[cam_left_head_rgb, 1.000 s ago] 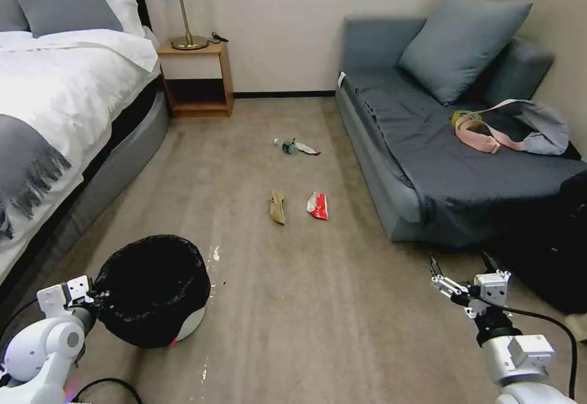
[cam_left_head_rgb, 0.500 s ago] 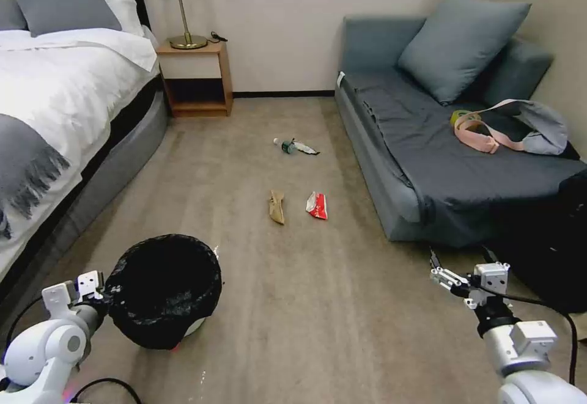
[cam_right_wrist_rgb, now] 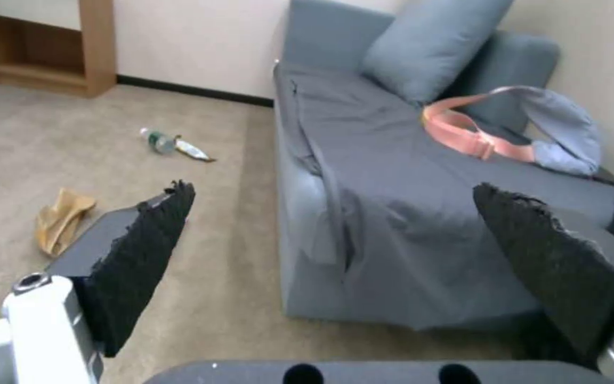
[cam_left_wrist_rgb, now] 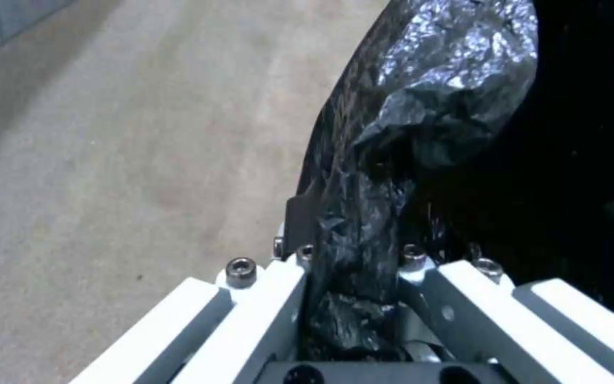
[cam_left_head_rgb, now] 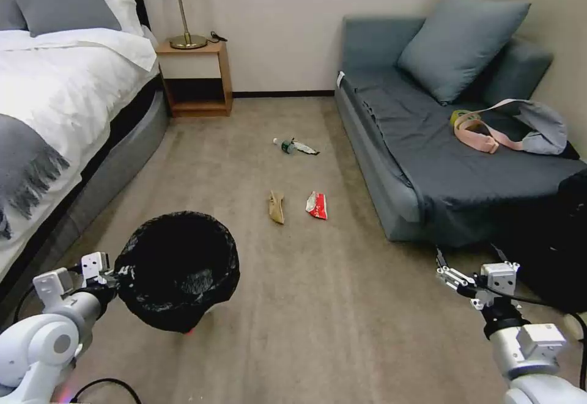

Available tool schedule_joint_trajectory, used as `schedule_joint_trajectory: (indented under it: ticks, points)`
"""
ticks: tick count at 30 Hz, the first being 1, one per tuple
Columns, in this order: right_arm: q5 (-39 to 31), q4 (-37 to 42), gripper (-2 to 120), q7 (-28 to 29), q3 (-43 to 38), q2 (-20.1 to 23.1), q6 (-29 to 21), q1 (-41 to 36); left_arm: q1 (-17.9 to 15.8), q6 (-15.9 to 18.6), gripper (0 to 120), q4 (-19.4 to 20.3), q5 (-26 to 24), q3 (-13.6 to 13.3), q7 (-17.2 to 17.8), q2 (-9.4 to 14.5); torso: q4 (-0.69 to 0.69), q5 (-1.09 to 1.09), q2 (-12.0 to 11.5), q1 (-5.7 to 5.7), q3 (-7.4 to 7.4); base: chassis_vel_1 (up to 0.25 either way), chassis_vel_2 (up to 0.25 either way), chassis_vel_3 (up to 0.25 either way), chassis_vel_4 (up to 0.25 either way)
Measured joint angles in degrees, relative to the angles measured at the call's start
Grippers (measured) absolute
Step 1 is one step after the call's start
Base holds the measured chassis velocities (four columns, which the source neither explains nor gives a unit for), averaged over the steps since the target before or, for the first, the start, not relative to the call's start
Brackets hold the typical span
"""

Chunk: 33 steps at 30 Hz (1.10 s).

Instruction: Pick up the trash bin, then pick up the garbage on the floor and place it into the trash bin.

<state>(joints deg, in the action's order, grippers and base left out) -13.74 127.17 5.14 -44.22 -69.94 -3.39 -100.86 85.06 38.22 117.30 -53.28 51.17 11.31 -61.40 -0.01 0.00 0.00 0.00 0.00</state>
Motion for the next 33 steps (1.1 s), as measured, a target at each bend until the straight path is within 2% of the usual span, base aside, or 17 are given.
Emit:
schedule_joint_trajectory:
  ticks: [5, 7, 17, 26, 33]
  points:
    - [1.66, 0.49, 100, -0.09, 0.03, -1.5, -0.14, -1.33, 0.16, 0.22, 2, 0.72, 0.03, 1.3, 0.25, -2.26, 0.01, -0.01, 0.0, 0.0, 0.0, 0.0, 0.0, 0.0, 0.0]
    - [1.97, 0.49, 100, -0.36, 0.11, -1.5, -0.13, -1.49, 0.21, 0.23, 2, 0.83, 0.08, 1.54, 0.26, -2.46, 0.0, -0.01, 0.0, 0.0, 0.0, 0.0, 0.0, 0.0, 0.0]
    - [2.59, 0.08, 100, -2.85, 1.16, 0.71, -0.06, -1.04, -0.33, 0.28, 2, 1.41, -0.71, 2.9, 0.1, -1.76, 0.01, 0.0, 0.0, 0.0, 0.0, 0.0, 0.0, 0.0, 0.0]
    - [1.26, -0.31, 100, -4.22, 1.68, 1.62, 0.22, -1.34, -0.72, 0.27, 2, 1.21, -0.14, 2.73, 0.38, -2.61, 0.0, 0.0, 0.0, 0.0, 0.0, 0.0, 0.0, 0.0, 0.0]
    - [1.26, -0.24, 100, -4.76, 2.33, 1.59, 0.72, -1.43, -0.08, 0.19, 2, 1.68, -0.18, 3.67, -0.04, -2.83, 0.01, 0.0, 0.0, 0.0, 0.0, 0.0, 0.0, 0.0, 0.0]
